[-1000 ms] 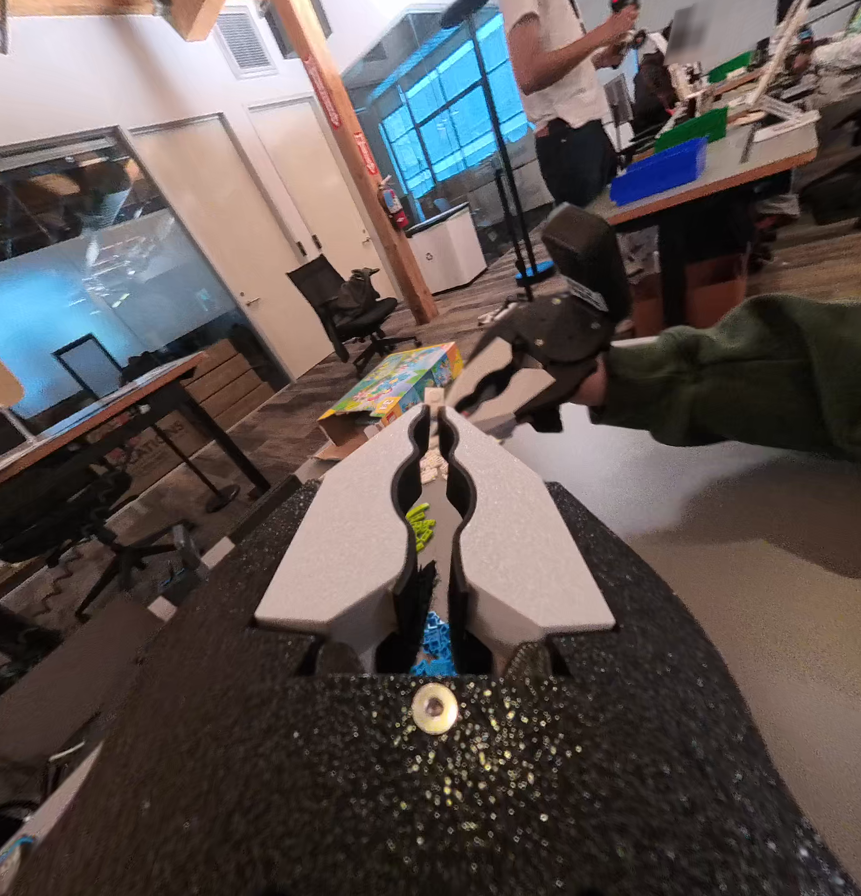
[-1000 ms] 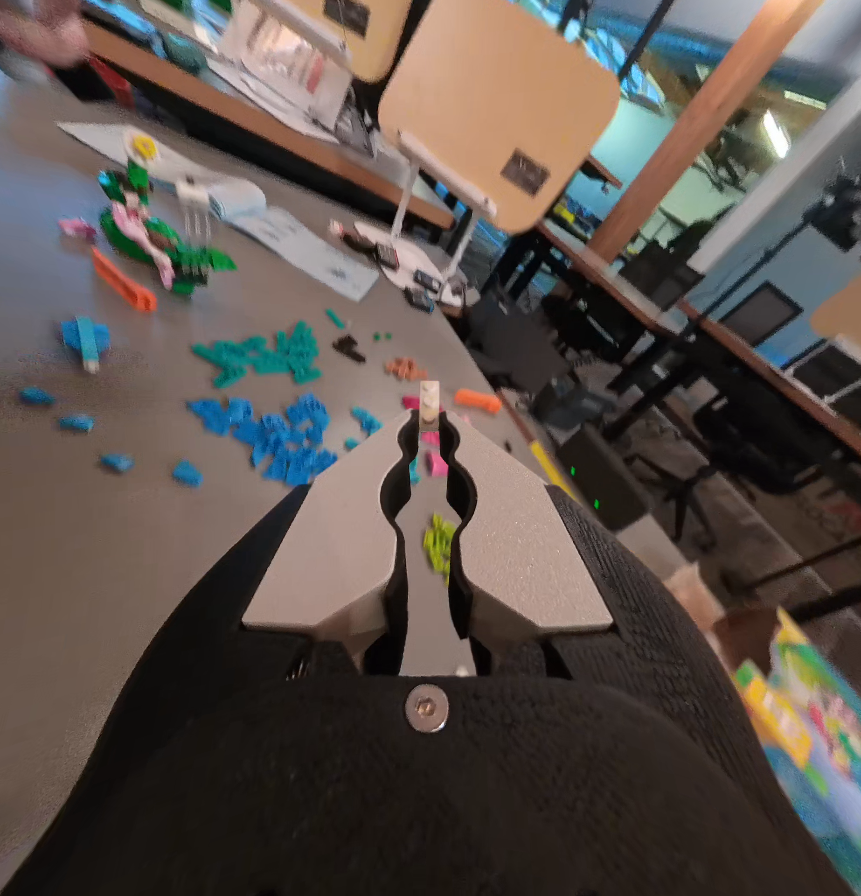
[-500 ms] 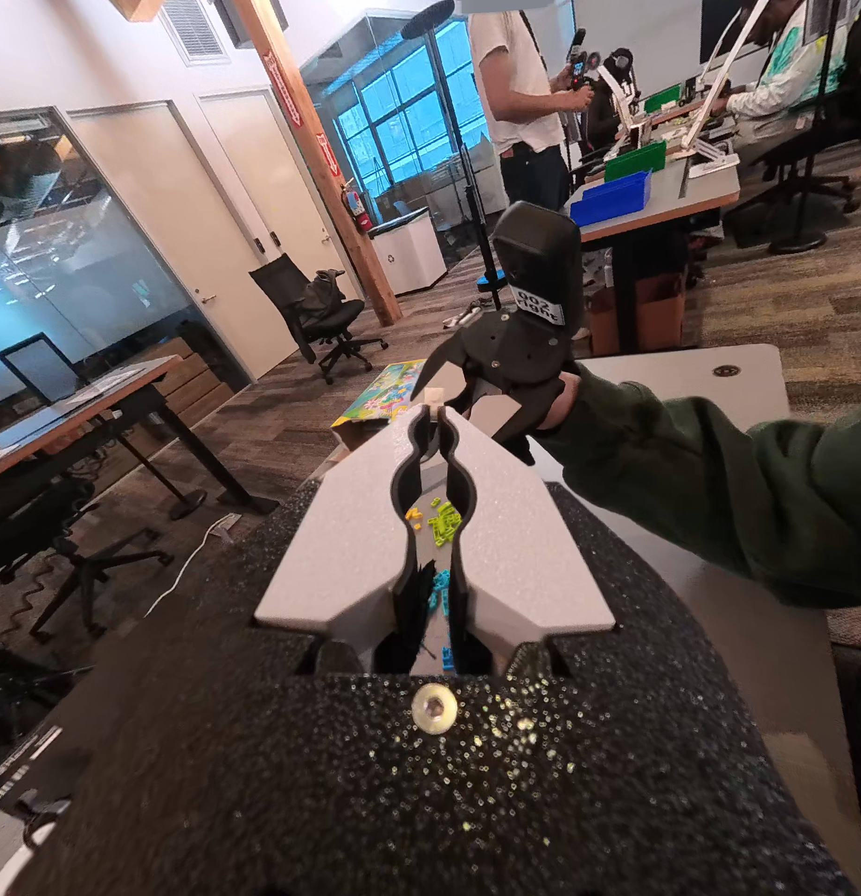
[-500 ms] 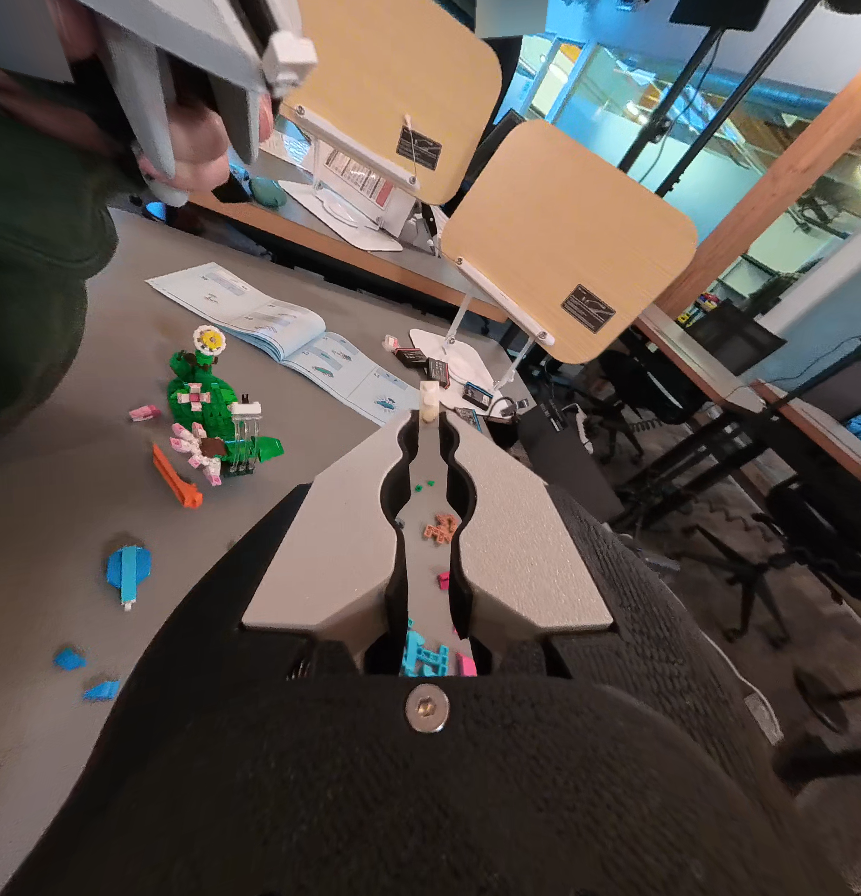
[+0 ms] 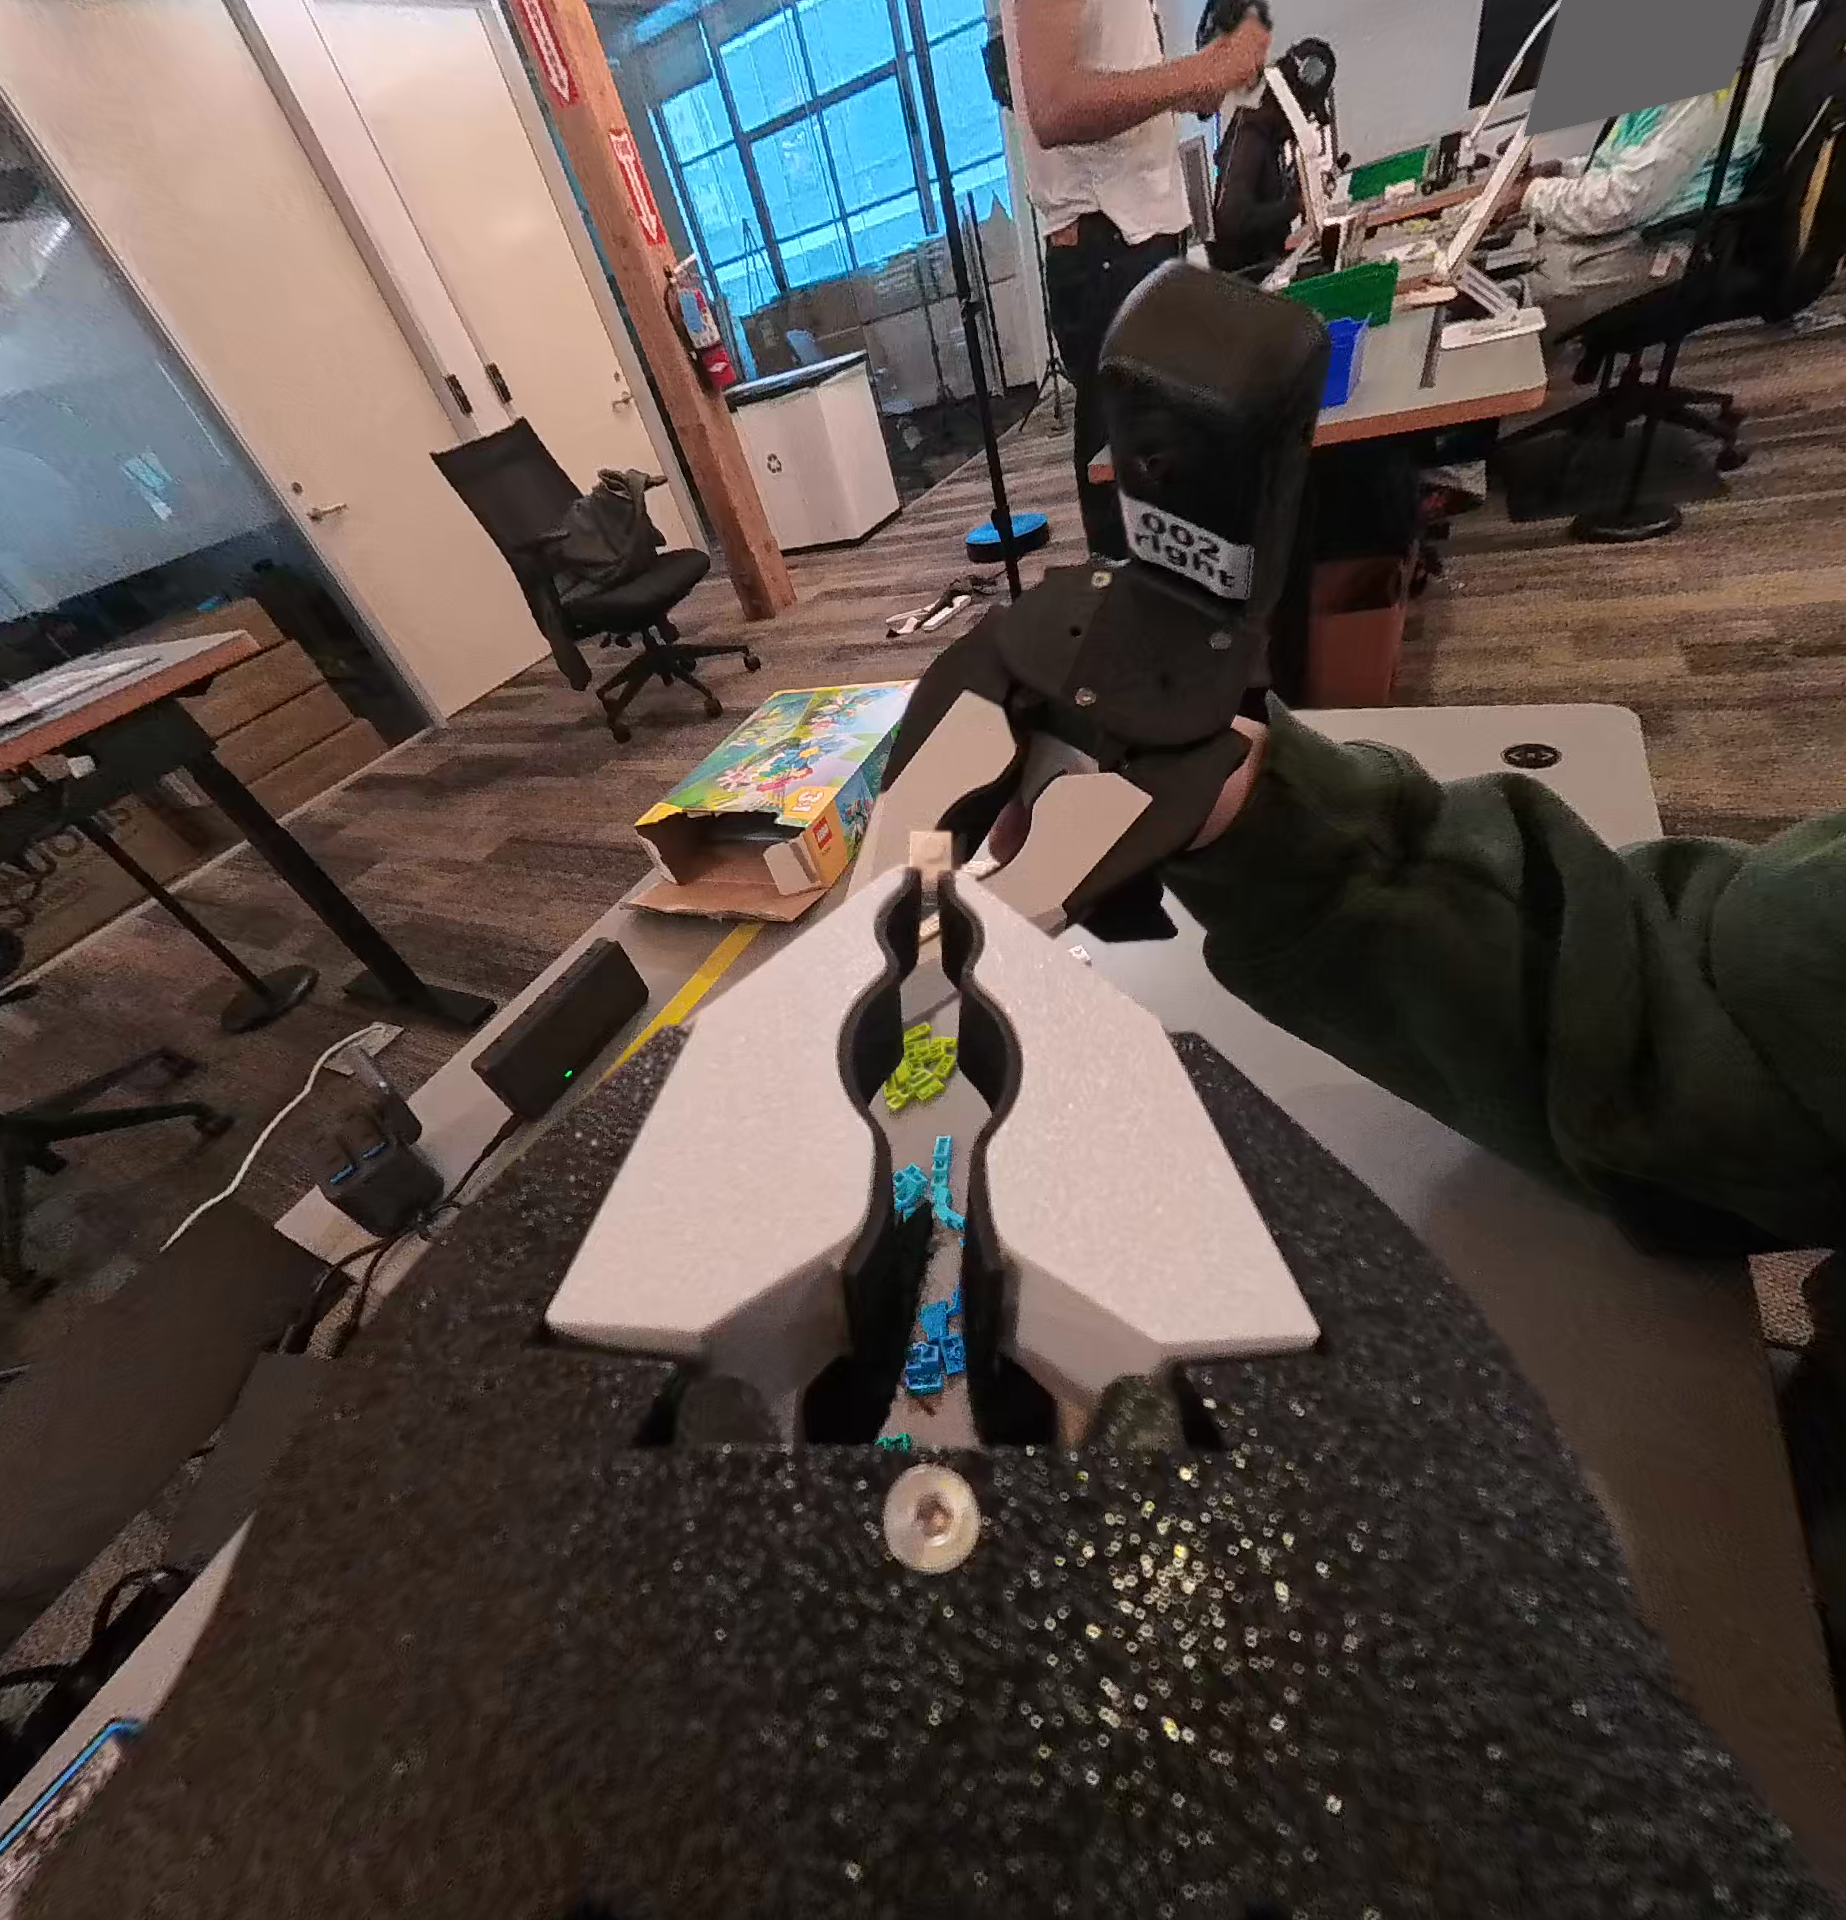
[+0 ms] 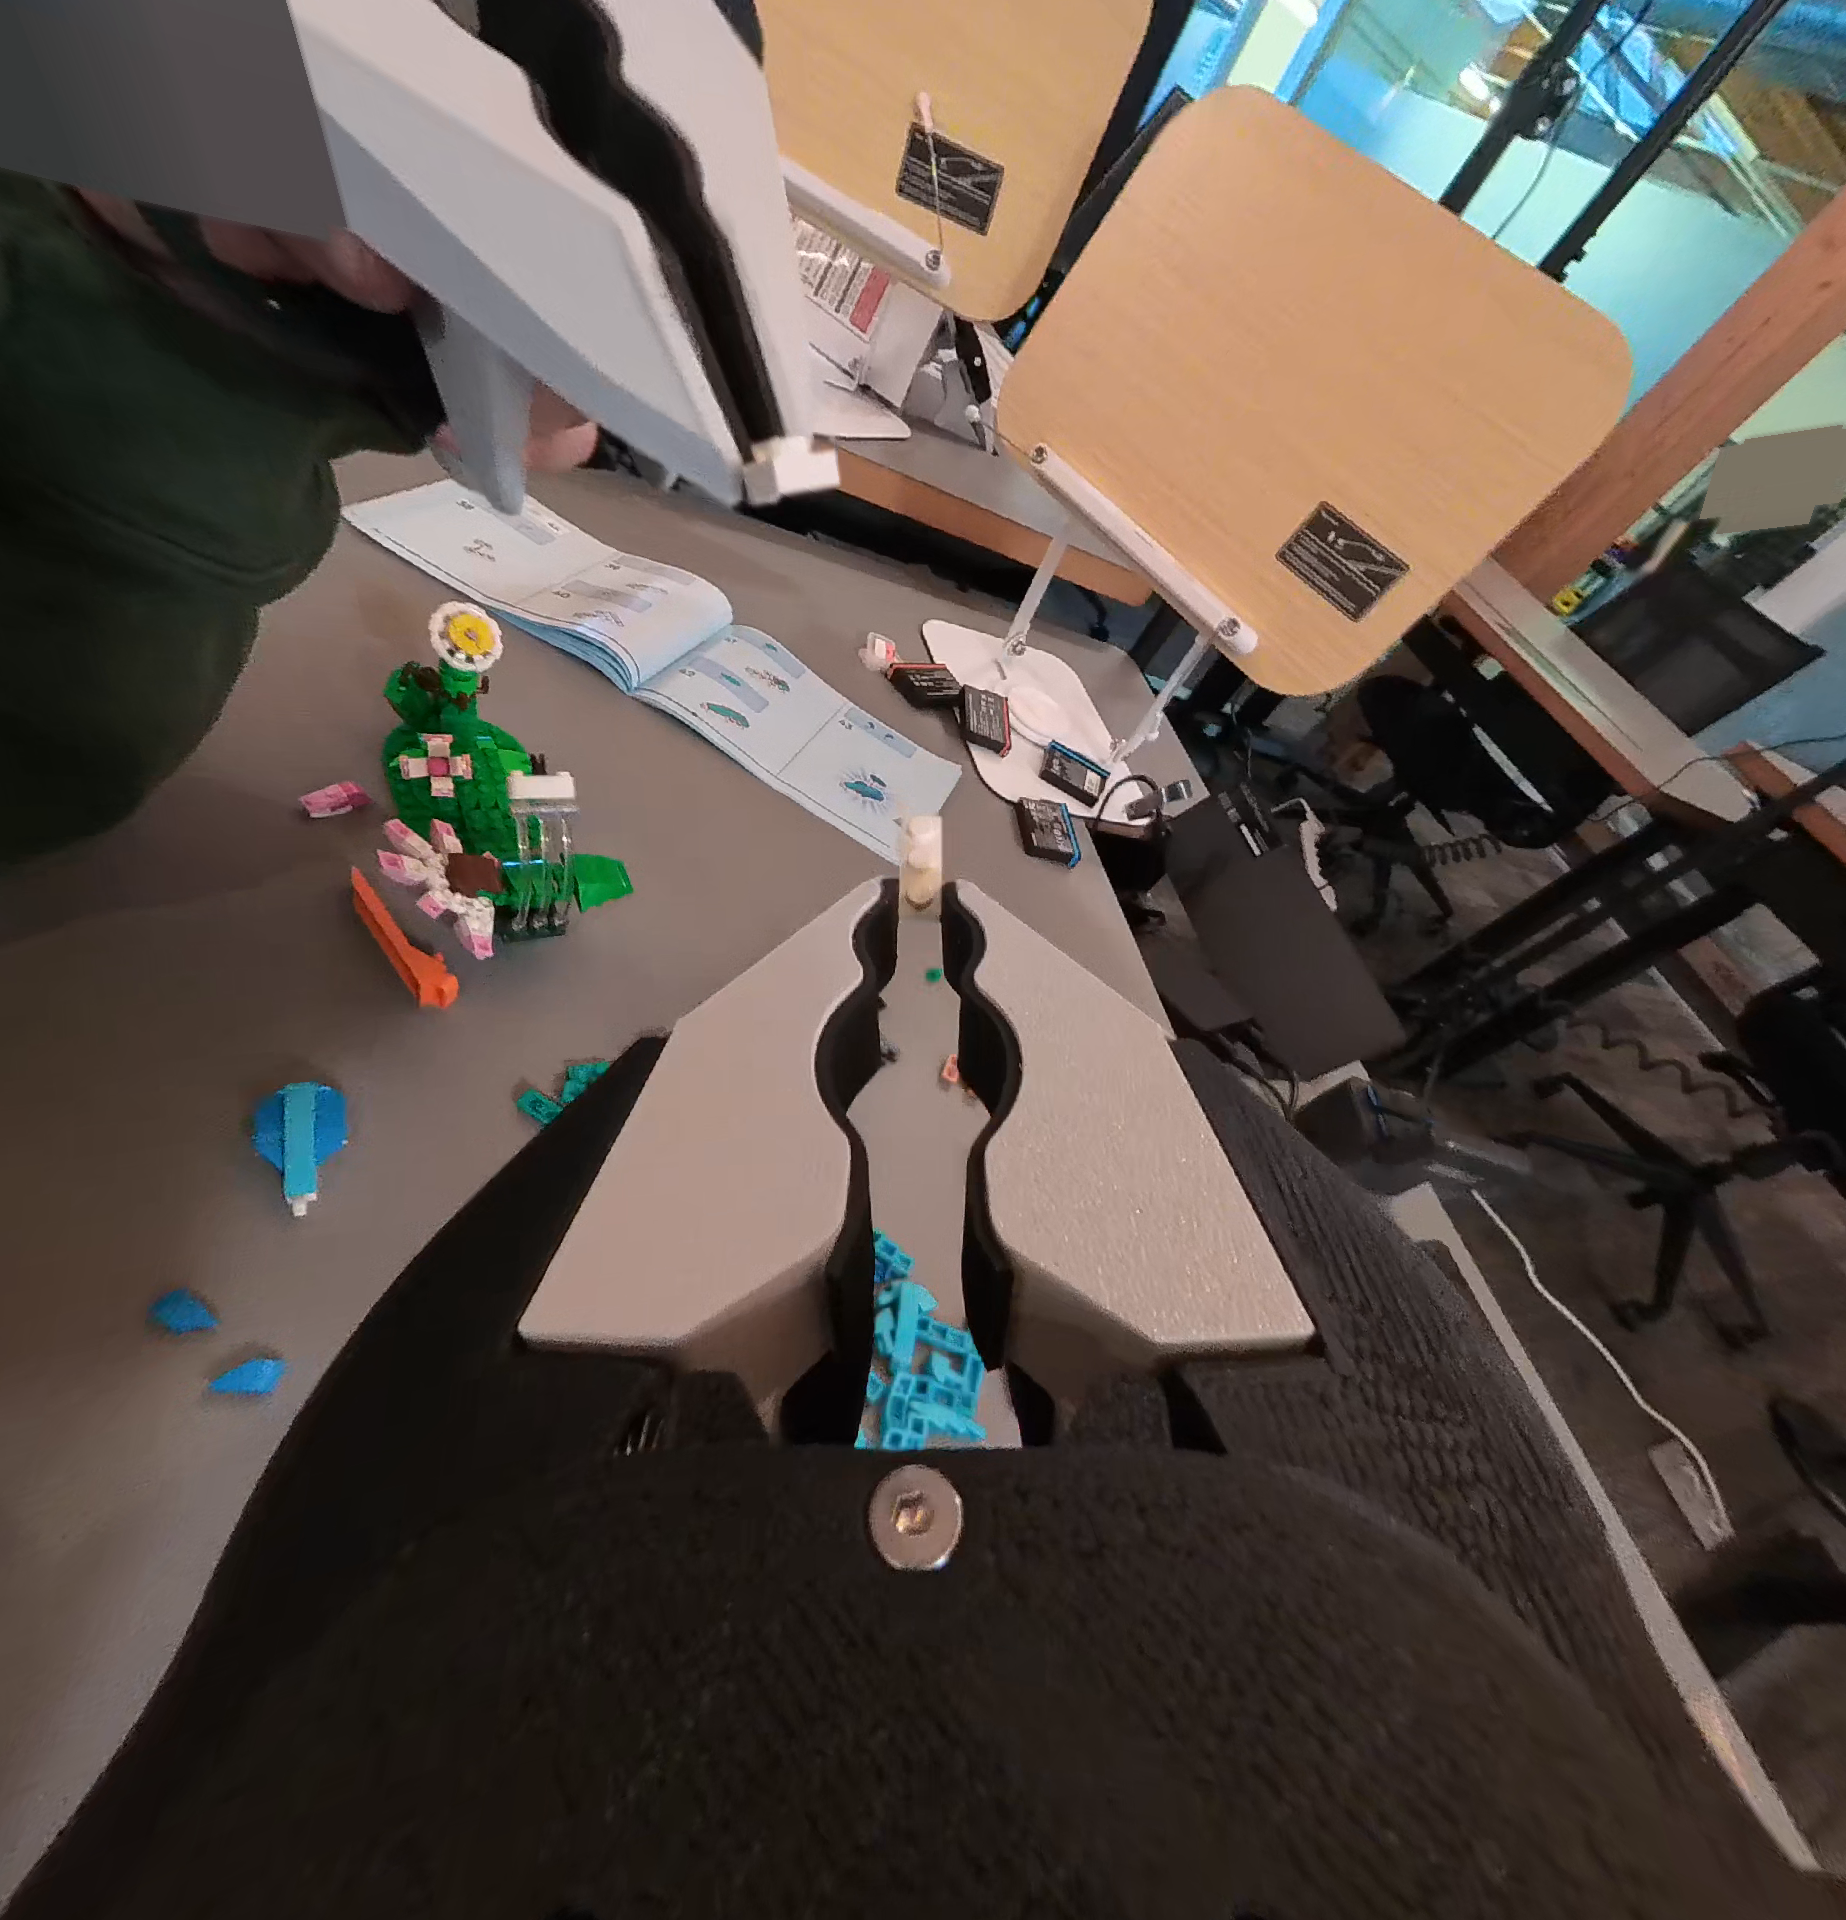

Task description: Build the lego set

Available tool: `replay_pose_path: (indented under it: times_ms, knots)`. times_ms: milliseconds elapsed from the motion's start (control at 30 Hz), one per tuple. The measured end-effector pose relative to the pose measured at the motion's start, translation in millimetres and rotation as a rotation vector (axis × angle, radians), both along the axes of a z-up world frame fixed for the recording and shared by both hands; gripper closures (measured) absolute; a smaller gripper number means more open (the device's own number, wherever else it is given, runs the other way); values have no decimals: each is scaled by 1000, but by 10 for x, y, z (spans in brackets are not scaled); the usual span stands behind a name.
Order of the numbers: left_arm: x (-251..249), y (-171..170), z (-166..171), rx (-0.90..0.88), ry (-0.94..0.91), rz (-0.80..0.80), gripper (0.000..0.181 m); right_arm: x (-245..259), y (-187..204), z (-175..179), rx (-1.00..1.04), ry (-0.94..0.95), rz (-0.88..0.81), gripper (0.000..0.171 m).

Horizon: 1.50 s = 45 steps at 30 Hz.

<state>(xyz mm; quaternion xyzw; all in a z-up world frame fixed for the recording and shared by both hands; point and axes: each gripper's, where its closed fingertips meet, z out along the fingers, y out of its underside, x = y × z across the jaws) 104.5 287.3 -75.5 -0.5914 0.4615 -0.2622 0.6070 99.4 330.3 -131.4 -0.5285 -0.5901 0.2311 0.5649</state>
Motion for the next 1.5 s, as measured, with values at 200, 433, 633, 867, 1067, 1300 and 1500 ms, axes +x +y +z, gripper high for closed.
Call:
replay_pose_path:
  times_ms: [200, 433, 633, 867, 1067, 1300, 1500]
  knots:
    - [43, 97, -104, -42, 9, -19, 181, 49, 58, -11, -12, 8, -16, 164]
    - [-76, 164, -77, -58, -26, -6, 181, 16, 105, -92, -39, -3, -12, 164]
    - [-133, 203, -84, -60, -27, 10, 181, -16, 92, -118, -47, -11, 1, 164]
    - [-230, 276, -120, -75, -21, 39, 181, -32, 67, -152, 32, -74, -5, 164]
    - [-306, 349, -146, -90, -23, 69, 181, -14, 59, -147, 157, -147, -40, 164]
    - [-343, 355, -242, -97, 33, 62, 181, -37, -20, -120, 91, -104, 9, 164]
    - [-306, 163, -732, -56, 351, -73, 181, -72, -269, -199, -211, -43, 201, 165]
